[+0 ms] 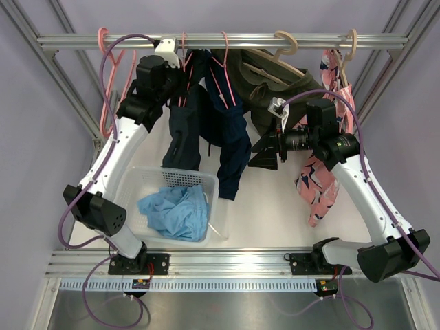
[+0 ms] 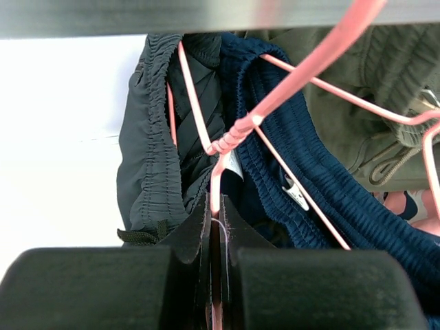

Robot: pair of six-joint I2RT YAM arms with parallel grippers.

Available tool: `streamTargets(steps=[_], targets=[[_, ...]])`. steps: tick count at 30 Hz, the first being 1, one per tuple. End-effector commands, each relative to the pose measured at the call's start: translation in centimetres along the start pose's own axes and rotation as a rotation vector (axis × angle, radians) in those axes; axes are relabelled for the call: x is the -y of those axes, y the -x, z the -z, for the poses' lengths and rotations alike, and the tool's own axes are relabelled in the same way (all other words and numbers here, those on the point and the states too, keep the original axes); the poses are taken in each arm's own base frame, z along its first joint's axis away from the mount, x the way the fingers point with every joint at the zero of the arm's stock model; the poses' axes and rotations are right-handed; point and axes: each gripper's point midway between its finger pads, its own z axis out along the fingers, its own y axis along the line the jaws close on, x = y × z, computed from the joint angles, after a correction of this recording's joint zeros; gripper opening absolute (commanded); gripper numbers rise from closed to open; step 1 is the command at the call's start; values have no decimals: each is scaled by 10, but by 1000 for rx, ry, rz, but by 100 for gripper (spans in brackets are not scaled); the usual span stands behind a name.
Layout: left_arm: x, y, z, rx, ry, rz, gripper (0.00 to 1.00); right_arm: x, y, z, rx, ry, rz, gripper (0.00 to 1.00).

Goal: Remove the shorts from the hanger

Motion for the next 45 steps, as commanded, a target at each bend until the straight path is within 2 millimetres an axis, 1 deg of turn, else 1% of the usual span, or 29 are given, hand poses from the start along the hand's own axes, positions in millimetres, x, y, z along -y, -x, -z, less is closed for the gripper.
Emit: streamTargets(steps=[1,3,6,12,15,16,18,19,20,22,23,24,26,27,29,30,32,33,34,35,36,38,39,40,41,42,43,44,45], targets=[[20,100,62,278,-59,-32,0,-10,15,8,42,11,49,76],[20,108,78,298,-61,-35,0,-9,15,8,42,10,46,76],[20,110,91,314,-64,-32,0,-9,15,7,39,15,40,76],[25,107,103,311,-94,-18,0,-8,18,8,40,13,44,76],[22,93,112,265,-86,-20,0,-9,18,9,34,14,49,76],[20,89,123,247,-82,-22,0,-11,18,9,32,15,56,76],[18,80,134,223,-77,-31,0,-14,17,11,23,21,54,77],[15,69,136,198,-72,-37,0,-14,16,11,18,21,55,76],[19,65,151,184,-101,-50,0,-13,16,12,13,17,67,77],[25,56,165,157,-145,-65,0,-15,17,14,1,7,63,76],[27,46,170,125,-164,-74,0,-10,18,14,-7,-15,56,76],[33,47,184,133,-206,-89,0,-11,22,16,-12,-28,50,76],[38,40,198,124,-247,-111,0,-4,24,16,-23,-70,39,75],[45,42,214,148,-288,-126,0,-4,31,18,-18,-86,44,75],[50,43,229,179,-330,-157,0,7,39,20,-11,-153,24,75],[56,49,245,216,-368,-170,0,6,51,23,9,-172,39,75],[65,56,259,267,-422,-201,0,12,66,26,34,-236,4,75],[75,57,269,282,-486,-214,0,14,78,28,61,-264,7,76],[80,61,278,304,-514,-219,0,9,101,35,110,-294,32,77],[85,64,283,312,-547,-208,0,13,113,39,148,-346,-6,77],[95,66,292,320,-607,-211,0,5,139,47,214,-368,40,80],[106,71,299,328,-676,-179,0,-10,163,52,270,-362,95,82],[115,70,305,319,-735,-174,0,-27,183,59,313,-350,158,84],[120,76,310,339,-766,-172,0,-39,190,60,318,-326,215,85],[125,77,314,332,-799,-145,0,-52,193,59,313,-268,259,86],[132,78,322,332,-854,-144,0,-71,199,65,315,-232,324,86],[136,85,328,356,-882,-144,0,-79,197,68,286,-203,463,90],[140,87,330,346,-909,-114,0,-101,190,69,265,-106,555,92],[145,87,337,342,-951,-110,0,-108,182,71,245,-82,595,95]])
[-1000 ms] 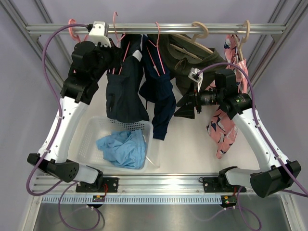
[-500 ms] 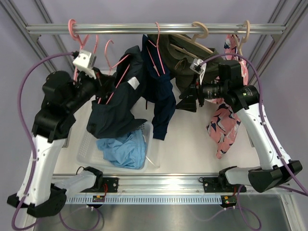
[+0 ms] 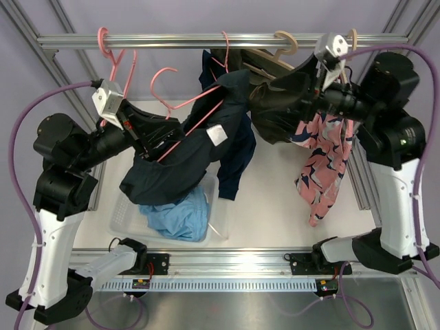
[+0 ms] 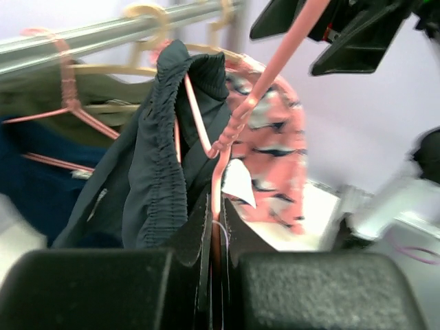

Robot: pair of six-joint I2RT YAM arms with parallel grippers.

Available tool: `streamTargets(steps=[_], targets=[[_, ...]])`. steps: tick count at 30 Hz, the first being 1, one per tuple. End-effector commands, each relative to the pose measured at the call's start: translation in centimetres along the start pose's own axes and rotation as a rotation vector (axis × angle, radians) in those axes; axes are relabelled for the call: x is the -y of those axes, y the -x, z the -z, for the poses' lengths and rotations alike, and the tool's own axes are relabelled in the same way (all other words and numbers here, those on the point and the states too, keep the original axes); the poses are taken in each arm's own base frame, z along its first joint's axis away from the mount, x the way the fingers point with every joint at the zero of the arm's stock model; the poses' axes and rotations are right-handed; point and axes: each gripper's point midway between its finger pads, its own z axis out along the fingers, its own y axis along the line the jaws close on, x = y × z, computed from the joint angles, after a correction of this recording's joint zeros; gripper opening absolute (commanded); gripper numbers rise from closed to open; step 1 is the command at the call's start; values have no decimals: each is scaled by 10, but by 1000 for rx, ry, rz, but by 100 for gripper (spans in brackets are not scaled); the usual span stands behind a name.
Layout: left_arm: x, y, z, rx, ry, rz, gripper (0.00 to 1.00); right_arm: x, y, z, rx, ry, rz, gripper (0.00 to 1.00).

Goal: Remove the shorts from the hanger

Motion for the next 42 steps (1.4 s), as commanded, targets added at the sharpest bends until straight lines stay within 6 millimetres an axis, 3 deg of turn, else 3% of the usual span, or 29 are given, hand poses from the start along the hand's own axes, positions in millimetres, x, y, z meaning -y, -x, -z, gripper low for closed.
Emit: streamTargets(steps=[1,4,7,8,9,12,14,17,20,21,23,24,27,31,35,40,42], targets=[[51,52,5,145,-241,-34,0,-43,11,18,28,176,211,97],[60,53,2,153,-304,22,0,-34,13,25,38,64,175,91],[59,40,-9,127,-325,71,0,-13,-8,20,-7,-61,111,85],[60,35,-12,115,-339,84,0,-12,-5,22,9,-93,116,84],[60,32,-16,107,-342,94,0,-11,-20,15,-16,-99,82,84],[62,22,-29,83,-367,112,0,2,-33,8,-31,-212,47,81],[64,14,-38,64,-383,123,0,20,-34,6,-20,-325,4,79],[66,5,-49,41,-397,142,0,32,-38,3,-19,-397,-19,75],[66,-3,-57,27,-397,149,0,37,-42,4,-17,-436,-47,44],[65,-5,-58,24,-391,149,0,39,-43,6,-17,-451,-48,28],[63,-8,-58,15,-376,140,0,45,-41,17,-5,-512,-43,14],[61,-13,-58,-4,-367,143,0,47,-40,21,-1,-532,-30,2],[57,-22,-56,-38,-342,128,0,56,-24,45,44,-622,-7,0],[53,-36,-49,-104,-315,81,0,83,-12,81,68,-775,30,0],[57,-42,-38,-140,-322,68,0,111,-30,108,3,-870,36,0],[62,-38,-29,-129,-340,40,0,122,-65,108,-105,-788,-40,0],[65,-34,-29,-113,-356,49,0,110,-81,92,-155,-619,-71,0]])
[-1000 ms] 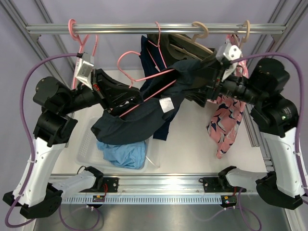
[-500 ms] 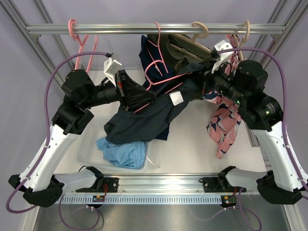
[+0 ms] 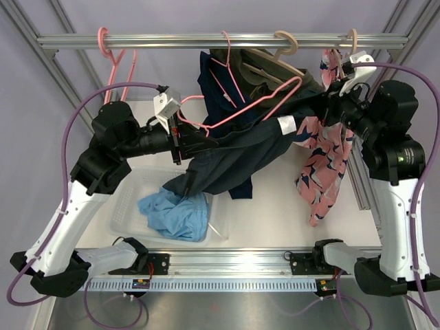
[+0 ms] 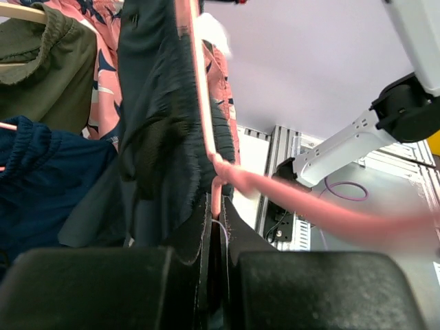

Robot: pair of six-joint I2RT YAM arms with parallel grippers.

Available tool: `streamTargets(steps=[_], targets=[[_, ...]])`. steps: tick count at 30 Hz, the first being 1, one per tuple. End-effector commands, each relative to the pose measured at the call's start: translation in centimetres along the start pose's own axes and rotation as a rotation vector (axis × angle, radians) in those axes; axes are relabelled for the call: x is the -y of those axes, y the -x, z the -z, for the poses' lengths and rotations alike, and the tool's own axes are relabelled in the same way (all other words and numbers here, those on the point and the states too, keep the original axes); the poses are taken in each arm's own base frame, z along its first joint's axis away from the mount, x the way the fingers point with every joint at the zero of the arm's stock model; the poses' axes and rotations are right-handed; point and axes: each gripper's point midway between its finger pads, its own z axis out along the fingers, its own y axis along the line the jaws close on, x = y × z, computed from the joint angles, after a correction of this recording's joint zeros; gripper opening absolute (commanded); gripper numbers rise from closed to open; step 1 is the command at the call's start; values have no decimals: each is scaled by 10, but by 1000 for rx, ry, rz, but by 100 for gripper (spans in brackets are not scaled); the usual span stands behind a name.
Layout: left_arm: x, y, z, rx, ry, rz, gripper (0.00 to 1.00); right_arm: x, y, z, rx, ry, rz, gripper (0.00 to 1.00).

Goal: Remove the shorts from the hanger

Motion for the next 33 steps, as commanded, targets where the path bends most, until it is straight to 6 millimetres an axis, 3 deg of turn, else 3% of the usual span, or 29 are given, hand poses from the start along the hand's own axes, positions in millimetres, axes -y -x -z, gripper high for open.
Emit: streamTargets(steps=[1,2,3,4,5,6,7,8,14,17,19,22,25,27,31,33], targets=[[33,27,22,74,-63,-69,0,-6,-22,-6,-86,152,9,0],[34,36,20,111,-77,-89,0,-19,-29,-5,-107,239,17,0],[35,41,18,132,-87,-87,0,-45,-33,0,-113,400,-10,0],[35,40,14,143,-101,-39,0,-57,-37,4,-120,476,-33,0],[37,56,11,215,-128,-77,0,-67,-45,6,-138,541,-76,0],[35,60,7,241,-136,-63,0,-80,-45,13,-129,614,-94,0],[34,61,2,260,-151,-7,0,-87,-49,15,-133,654,-99,0],[30,77,-2,331,-153,-37,0,-91,-49,18,-127,679,-87,0],[11,121,-17,488,-124,-26,0,-117,-52,40,-114,783,-51,0],[10,136,-14,501,-92,-61,0,-114,-21,50,-6,729,8,0],[3,140,-11,493,-26,-122,0,-115,20,65,126,710,79,0],[-4,140,2,458,73,-180,0,-117,64,81,210,711,97,0],[-20,126,19,403,209,-182,0,-119,90,89,254,720,88,0],[-32,123,35,397,320,-207,0,-119,99,92,272,730,98,0],[-60,93,52,297,499,-177,0,-122,104,95,278,741,92,0],[-62,87,62,278,548,-190,0,-117,111,99,298,710,113,0]])
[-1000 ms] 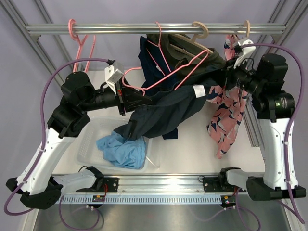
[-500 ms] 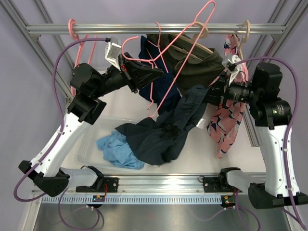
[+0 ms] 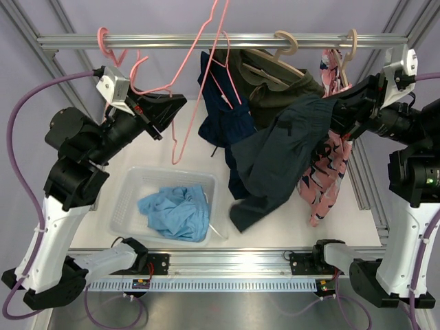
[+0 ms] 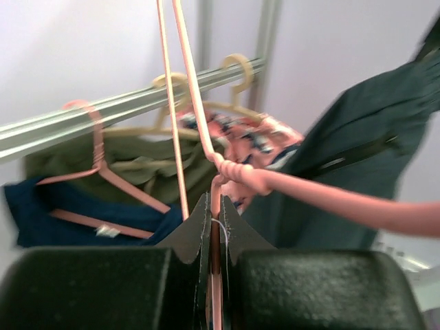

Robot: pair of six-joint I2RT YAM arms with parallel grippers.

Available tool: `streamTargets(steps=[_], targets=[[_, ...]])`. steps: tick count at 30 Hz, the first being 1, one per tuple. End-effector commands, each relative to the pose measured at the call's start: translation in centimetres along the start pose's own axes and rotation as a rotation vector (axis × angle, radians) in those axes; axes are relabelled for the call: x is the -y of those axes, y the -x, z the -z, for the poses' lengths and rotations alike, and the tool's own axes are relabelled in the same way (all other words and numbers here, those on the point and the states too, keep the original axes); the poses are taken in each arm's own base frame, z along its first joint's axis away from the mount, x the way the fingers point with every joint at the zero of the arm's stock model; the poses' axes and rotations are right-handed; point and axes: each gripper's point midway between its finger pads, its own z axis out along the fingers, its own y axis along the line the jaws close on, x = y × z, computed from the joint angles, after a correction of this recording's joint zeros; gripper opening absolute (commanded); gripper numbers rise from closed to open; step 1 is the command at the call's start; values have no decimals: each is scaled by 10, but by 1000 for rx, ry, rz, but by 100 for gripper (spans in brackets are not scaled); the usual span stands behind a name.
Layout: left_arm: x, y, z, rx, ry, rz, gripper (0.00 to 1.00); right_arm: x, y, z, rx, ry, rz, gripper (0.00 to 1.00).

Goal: Remove the shorts from the hanger

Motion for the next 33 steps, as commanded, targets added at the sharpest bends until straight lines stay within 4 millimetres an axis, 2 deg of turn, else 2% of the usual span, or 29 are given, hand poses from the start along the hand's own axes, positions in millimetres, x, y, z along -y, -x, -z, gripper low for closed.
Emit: streamTargets(steps=[1,3,5,6,8,9,11,12,14,15,17,18,19,20,21,23,27,28,29,30,31,32,33], targets=[[-38,-24,18,-100,208,-70,0,-1,20,2,31,-1,29,0],[-43,-29,26,-122,243,-79,0,-1,19,3,22,-9,19,0],[-52,-41,32,-162,290,-65,0,5,5,3,-2,-14,-3,0],[-54,-46,32,-177,302,-56,0,13,-19,2,-41,-22,-85,0],[-60,-61,35,-223,341,-22,0,20,-48,4,-83,-32,-118,0],[-65,-70,33,-251,357,-6,0,28,-88,6,-143,-46,-234,0],[-71,-87,34,-303,392,37,0,39,-127,13,-209,-95,-215,0],[-75,-97,31,-330,407,53,0,42,-167,19,-279,-116,-308,0],[-82,-109,31,-367,430,93,0,52,-207,29,-364,-170,-294,1],[-86,-118,27,-394,433,109,0,49,-239,34,-426,-178,-354,1],[-97,-128,29,-429,469,157,0,53,-268,43,-502,-211,-337,1],[-99,-129,27,-438,460,181,0,47,-288,42,-542,-194,-356,2],[-105,-139,26,-469,468,209,0,46,-298,43,-566,-195,-353,3],[-118,-141,30,-468,502,239,0,49,-309,46,-601,-219,-355,4],[-121,-142,30,-471,496,263,0,45,-323,45,-629,-209,-365,4],[-140,-148,31,-481,531,284,0,46,-337,44,-657,-212,-387,5],[-163,-145,26,-470,570,278,0,50,-357,37,-681,-210,-385,8],[-167,-145,23,-468,573,272,0,50,-359,35,-684,-206,-385,18],[-173,-135,21,-448,583,258,0,49,-363,32,-687,-187,-394,23],[-182,-141,16,-464,591,261,0,50,-361,30,-682,-175,-393,30],[-187,-138,13,-457,599,254,0,49,-360,27,-675,-151,-388,48],[-193,-126,10,-434,608,232,0,50,-361,26,-677,-143,-391,55],[-201,-128,7,-440,616,230,0,48,-357,25,-674,-124,-388,60]])
